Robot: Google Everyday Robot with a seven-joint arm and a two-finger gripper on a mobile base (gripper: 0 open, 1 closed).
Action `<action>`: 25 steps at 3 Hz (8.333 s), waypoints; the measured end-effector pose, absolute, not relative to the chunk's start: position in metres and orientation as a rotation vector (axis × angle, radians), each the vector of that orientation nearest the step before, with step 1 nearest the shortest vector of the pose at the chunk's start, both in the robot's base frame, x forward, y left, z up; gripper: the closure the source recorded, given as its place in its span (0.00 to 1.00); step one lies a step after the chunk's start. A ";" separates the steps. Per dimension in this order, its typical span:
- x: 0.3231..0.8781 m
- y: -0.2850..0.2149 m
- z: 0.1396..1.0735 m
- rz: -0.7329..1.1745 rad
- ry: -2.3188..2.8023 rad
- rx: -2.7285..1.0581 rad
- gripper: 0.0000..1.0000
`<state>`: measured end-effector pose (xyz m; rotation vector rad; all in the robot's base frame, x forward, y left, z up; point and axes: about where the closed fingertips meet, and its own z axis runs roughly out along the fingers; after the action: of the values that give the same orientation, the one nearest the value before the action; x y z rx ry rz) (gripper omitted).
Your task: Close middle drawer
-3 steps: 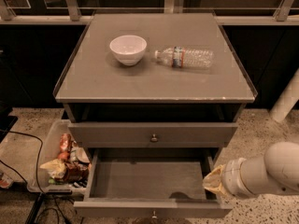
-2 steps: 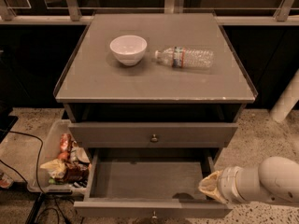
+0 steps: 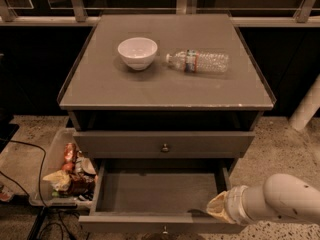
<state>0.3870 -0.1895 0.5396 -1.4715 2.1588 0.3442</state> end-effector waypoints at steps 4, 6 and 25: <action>0.342 -0.162 0.417 0.591 2.339 -1.410 1.00; 0.344 -0.162 0.401 0.585 2.343 -1.393 0.82; 0.433 -0.212 0.396 0.651 2.233 -1.235 0.35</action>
Offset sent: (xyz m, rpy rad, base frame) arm -0.0393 0.0225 -0.1113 0.0716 0.2308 -0.0541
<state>0.4333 -0.2119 0.3959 -1.2352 2.2330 0.6513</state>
